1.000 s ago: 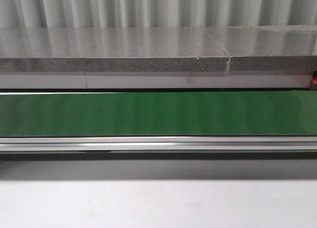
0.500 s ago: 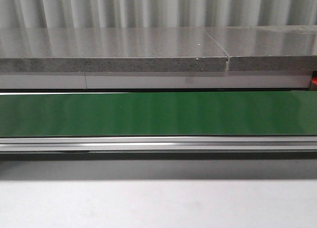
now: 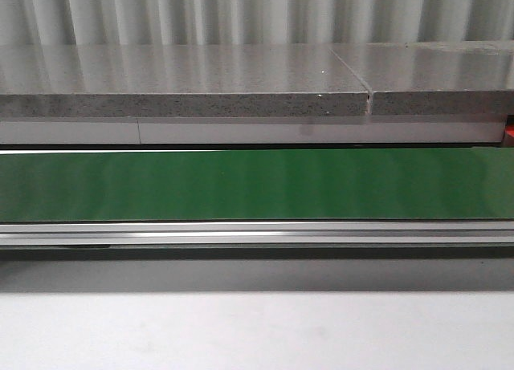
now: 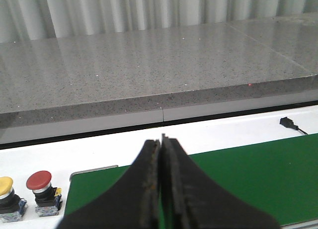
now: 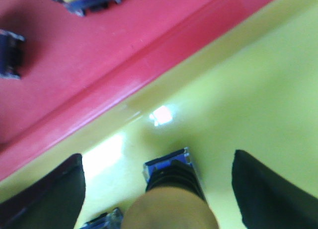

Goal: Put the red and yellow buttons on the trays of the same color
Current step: 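Lower the yellow button into the yellow tray and release it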

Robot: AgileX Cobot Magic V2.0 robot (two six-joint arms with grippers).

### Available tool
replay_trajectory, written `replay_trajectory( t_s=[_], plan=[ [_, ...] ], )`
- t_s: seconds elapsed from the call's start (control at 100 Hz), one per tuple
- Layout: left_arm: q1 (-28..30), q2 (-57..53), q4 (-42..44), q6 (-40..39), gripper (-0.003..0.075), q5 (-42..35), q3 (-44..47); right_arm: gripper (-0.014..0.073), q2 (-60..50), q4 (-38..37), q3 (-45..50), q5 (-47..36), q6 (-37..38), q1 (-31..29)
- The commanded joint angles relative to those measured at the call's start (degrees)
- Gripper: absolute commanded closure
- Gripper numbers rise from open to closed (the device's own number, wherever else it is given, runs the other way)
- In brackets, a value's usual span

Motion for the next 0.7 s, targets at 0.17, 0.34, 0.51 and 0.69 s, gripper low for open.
replay_trajectory(
  t_s=[0.17, 0.34, 0.51, 0.69],
  plan=[
    [-0.46, 0.28, -0.96, -0.05, 0.0740, -4.64, -1.65, -0.0010, -14.05, 3.36, -3.30, 2.94, -0.16, -0.19],
    [-0.46, 0.28, -0.96, -0.05, 0.0740, -4.64, -1.65, -0.0008, -21.76, 3.91, -3.39, 4.72, -0.28, 3.67],
    [-0.46, 0.28, -0.96, -0.05, 0.0740, -4.64, -1.65, -0.0008, -27.87, 3.91, -3.07, 5.06, -3.45, 11.68],
    [-0.46, 0.28, -0.96, -0.05, 0.0740, -4.64, -1.65, 0.0013, -33.51, 3.91, -0.42, 2.56, -6.33, 22.16]
  ],
)
